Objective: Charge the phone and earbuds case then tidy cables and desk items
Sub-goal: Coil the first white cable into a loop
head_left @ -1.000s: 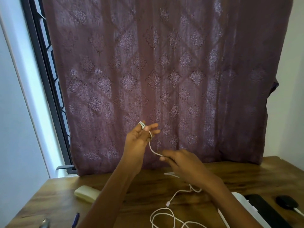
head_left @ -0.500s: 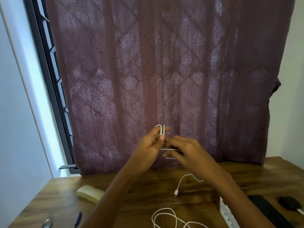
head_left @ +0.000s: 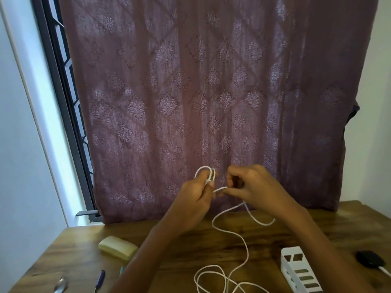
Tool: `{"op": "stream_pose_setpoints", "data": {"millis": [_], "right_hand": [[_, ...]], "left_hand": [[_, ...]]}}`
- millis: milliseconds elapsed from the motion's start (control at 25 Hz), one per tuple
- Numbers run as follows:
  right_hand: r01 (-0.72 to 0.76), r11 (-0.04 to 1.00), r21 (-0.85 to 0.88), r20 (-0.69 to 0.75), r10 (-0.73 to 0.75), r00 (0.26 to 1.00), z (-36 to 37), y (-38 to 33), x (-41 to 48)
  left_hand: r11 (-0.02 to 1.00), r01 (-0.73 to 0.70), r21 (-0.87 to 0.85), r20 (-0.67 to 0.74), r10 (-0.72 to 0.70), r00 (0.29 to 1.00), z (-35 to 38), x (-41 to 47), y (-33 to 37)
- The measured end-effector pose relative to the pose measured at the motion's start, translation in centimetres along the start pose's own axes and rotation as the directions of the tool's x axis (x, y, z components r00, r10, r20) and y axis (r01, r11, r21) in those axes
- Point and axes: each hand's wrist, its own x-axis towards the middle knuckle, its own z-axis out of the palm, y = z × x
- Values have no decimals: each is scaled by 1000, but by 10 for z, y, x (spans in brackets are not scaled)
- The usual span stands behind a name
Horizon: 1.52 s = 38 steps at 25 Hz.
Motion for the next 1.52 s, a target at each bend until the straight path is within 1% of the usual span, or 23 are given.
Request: {"op": "stream_pose_setpoints", "data": {"millis": [40, 120, 200, 280, 320, 400, 480, 560, 640, 680, 720, 760, 840, 920, 960, 1040, 1160, 1240, 1320, 1400, 1480, 1520], "right_hand": [[11, 995, -99, -1, -11, 1000, -2, 0, 0], [18, 968, -249, -52, -32, 998, -3, 2, 1], [60, 953, -297, -112, -97, 989, 0, 7, 3], [107, 946, -306, -180, -168, 969, 4, 15, 6], [118, 948, -297, -211, -186, 960, 7, 19, 7], [138, 957, -256, -271, -209, 940, 12, 24, 7], [135, 976, -172, -285, -180, 942, 16, 24, 8], [94, 994, -64, -263, -108, 959, 17, 22, 10], [12, 992, 123, -237, 17, 971, 18, 22, 9], [-20, 966, 259, -214, 77, 974, 20, 24, 6], [-40, 912, 408, -185, 125, 975, 23, 25, 2], [-58, 831, 553, -154, 170, 973, 26, 27, -1], [-81, 619, 781, -99, 250, 963, 30, 32, -8], [-108, 435, 894, -62, 358, 932, 30, 36, -14], [-119, 376, 919, -50, 411, 910, 27, 38, -16], [-133, 322, 938, -41, 482, 875, 25, 45, -21], [-180, 316, 932, -26, 552, 833, 27, 62, -27], [-246, 366, 897, -24, 597, 802, 33, 71, -30], [-315, 448, 836, -32, 614, 789, 42, 74, -34], [-375, 510, 774, -16, 608, 794, 51, 75, -36], [-405, 556, 726, -7, 596, 803, 56, 69, -36], [-403, 580, 709, -27, 592, 805, 58, 64, -34]], "left_hand": [[1000, 23, 4, 40, -23, 999, 0, -1, 0], [996, 92, -8, 126, -90, 988, -1, -1, -1], [976, 196, -93, 193, -176, 965, -2, -1, -1], [915, 305, -262, 237, -245, 940, -2, 2, 4], [866, 348, -359, 254, -268, 929, -3, 3, 7], [733, 410, -543, 286, -298, 911, -5, 6, 13], [594, 424, -684, 309, -291, 906, -7, 6, 16], [464, 410, -786, 313, -274, 909, -11, 5, 19], [377, 360, -853, 283, -246, 927, -17, 5, 23], [361, 330, -872, 257, -237, 937, -20, 5, 24], [352, 303, -886, 230, -233, 945, -23, 6, 24], [349, 281, -894, 205, -239, 949, -27, 6, 23], [365, 255, -895, 162, -267, 950, -32, 6, 20], [389, 238, -890, 127, -290, 949, -38, 5, 16], [394, 231, -889, 114, -299, 947, -41, 4, 14], [386, 222, -896, 100, -312, 945, -46, 1, 12], [305, 209, -929, 101, -334, 937, -46, -2, 12], [239, 192, -952, 103, -343, 934, -45, -2, 14], [190, 172, -967, 99, -344, 934, -43, -1, 15], [175, 166, -970, 96, -350, 932, -39, 1, 16], [200, 175, -964, 95, -355, 930, -34, 3, 18], [218, 184, -958, 98, -354, 930, -30, 5, 19]]}}
